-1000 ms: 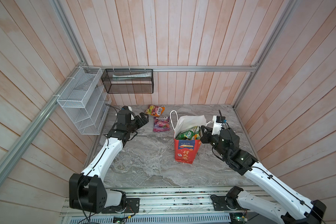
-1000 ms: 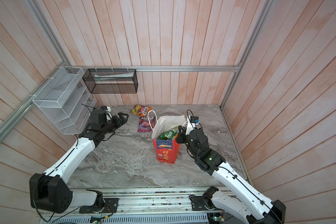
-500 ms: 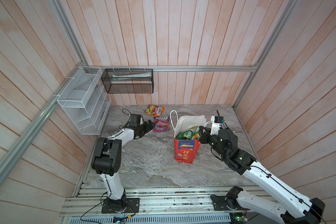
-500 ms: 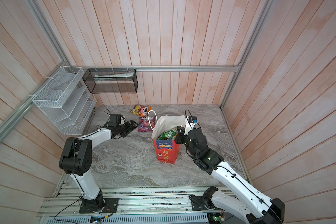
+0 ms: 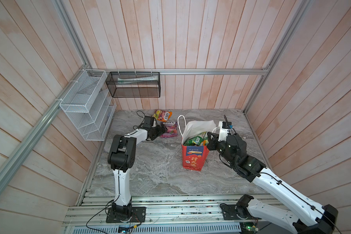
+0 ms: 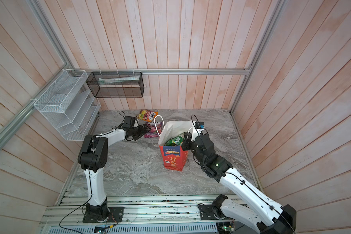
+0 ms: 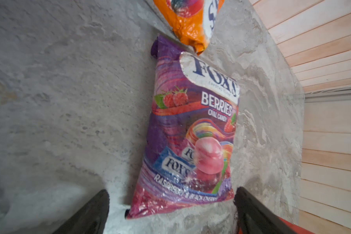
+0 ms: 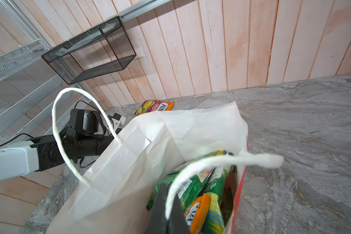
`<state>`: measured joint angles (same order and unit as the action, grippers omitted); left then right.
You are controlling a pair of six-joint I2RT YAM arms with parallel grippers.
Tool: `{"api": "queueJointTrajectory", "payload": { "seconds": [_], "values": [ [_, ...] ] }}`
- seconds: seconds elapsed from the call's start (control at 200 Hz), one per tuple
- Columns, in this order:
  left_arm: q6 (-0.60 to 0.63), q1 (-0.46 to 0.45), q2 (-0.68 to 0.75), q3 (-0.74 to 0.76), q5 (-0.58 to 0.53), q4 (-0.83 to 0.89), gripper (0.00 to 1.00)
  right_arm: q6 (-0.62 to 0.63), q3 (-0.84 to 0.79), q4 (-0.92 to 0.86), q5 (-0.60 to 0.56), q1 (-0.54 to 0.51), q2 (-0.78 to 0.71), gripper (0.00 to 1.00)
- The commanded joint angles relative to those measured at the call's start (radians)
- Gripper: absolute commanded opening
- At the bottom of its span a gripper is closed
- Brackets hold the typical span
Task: Place the snacks into the paper bag
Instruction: 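Lower the open left gripper onto the purple Berries packet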
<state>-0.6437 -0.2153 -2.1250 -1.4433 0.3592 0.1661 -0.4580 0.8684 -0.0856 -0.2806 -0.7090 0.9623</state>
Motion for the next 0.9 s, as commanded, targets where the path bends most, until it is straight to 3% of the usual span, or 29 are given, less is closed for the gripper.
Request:
{"api": "queueJointTrajectory", "payload": {
  "seconds": [0.0,0.635,0.895],
  "values": [
    [0.023,-0.003,-0.044,-0.038,-0.01,0.032,0.98,0.018,0.026,0.005,-0.022,-0.009,0.008,0.0],
    [0.043,-0.03,-0.119,-0.121,0.006,0.157,0.78,0.019,0.026,0.004,-0.024,-0.022,-0.007,0.0],
    [0.029,-0.03,-0.146,-0.146,-0.006,0.189,0.58,0.02,0.026,0.004,-0.023,-0.023,-0.007,0.0]
  ]
}}
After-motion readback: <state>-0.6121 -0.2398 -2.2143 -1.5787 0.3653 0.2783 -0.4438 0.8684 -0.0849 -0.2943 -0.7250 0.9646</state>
